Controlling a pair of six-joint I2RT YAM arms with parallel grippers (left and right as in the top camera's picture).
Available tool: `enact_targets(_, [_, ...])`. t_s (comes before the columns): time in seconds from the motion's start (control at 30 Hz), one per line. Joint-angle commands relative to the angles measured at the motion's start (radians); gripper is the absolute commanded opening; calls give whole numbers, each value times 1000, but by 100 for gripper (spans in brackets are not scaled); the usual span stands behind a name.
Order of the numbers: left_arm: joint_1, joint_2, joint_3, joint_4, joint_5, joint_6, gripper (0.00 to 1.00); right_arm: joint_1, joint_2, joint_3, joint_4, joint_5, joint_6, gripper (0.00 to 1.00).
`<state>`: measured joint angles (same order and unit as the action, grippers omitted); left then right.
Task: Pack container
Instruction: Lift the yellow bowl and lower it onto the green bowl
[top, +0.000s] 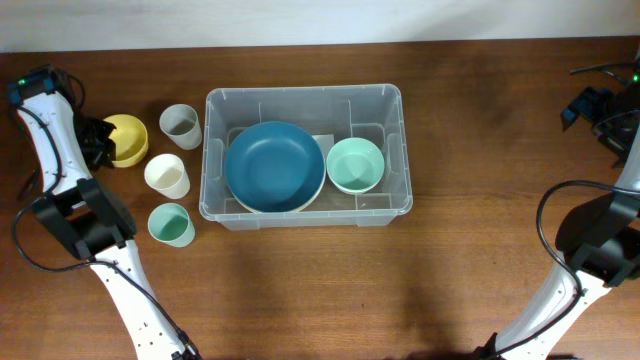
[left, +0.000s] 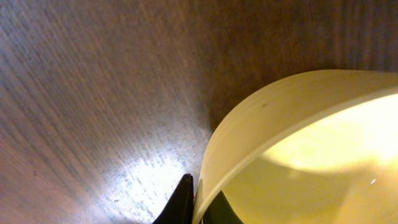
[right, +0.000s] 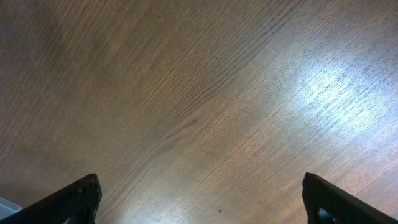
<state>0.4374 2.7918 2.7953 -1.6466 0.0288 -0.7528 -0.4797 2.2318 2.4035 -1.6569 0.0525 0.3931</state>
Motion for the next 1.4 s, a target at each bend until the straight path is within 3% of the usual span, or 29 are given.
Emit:
enact_targets(0.0, [34, 7, 19, -37, -17, 30, 2, 2, -32, -3, 0, 11, 7, 99])
enact_targets(0.1, [66, 3, 79, -41, 59, 121, 1, 2, -32, -3, 0, 11, 7, 99])
enact_targets(0.2, [95, -16, 151, -41, 242, 233, 1, 2, -32, -3, 0, 12, 7, 99])
enact_targets(0.37, [110, -113, 225, -41, 408, 293, 1, 2, -32, -3, 0, 12, 7, 99])
enact_targets(0.6, [9, -331, 238, -41, 584, 557, 1, 2, -32, -3, 0, 11, 7, 99])
enact_targets(0.8, [-237, -497, 238, -41, 472, 568, 1, 2, -32, -3, 0, 11, 7, 99])
enact_targets(1.0, [-565, -516, 207, -41, 282, 566, 1, 2, -32, -3, 0, 11, 7, 99])
enact_targets(1.17, [-776, -516, 35, -40, 72, 496, 1, 2, -32, -3, 0, 11, 7, 99])
enact_targets(1.37, [-905, -516, -193, 34, 61, 492, 1, 2, -32, -3, 0, 11, 7, 99])
